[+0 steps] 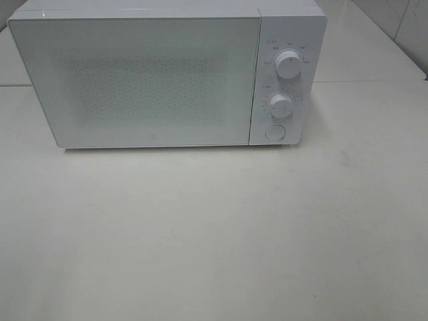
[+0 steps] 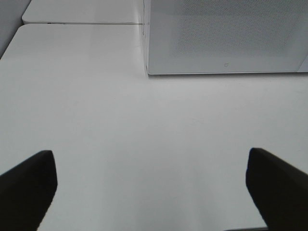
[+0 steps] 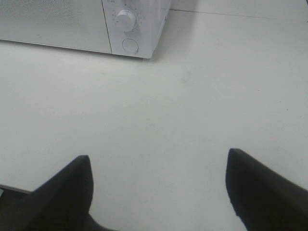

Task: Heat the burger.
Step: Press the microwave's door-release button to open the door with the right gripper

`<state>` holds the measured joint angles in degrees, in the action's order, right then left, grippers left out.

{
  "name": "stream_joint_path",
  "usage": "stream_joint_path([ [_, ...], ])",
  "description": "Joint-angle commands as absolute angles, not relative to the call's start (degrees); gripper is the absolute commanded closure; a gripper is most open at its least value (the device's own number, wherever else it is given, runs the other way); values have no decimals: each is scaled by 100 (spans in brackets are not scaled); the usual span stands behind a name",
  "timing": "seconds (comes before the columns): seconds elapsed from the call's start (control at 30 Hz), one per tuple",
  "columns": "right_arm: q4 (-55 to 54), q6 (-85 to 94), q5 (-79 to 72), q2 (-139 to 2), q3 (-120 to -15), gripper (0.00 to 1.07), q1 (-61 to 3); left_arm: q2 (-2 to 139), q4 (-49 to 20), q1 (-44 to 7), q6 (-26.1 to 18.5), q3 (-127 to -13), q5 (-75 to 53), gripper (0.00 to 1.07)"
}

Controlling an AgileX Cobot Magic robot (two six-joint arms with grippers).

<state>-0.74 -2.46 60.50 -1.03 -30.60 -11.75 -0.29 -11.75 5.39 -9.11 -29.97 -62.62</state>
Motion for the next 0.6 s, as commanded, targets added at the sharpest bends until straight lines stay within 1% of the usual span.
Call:
stream_joint_path([
  [0.03, 0, -292, 6050, 178, -3048, 32, -1140, -126, -1175, 556, -888, -2991, -6188, 6],
  [0.27, 0, -292, 5689, 172, -2848, 34, -1140, -126, -1175, 556, -888, -2991, -6188, 6],
  [0.6, 0, -286, 5689, 172, -2848, 34, -1140, -126, -1169, 556, -888, -2991, -6188, 6],
])
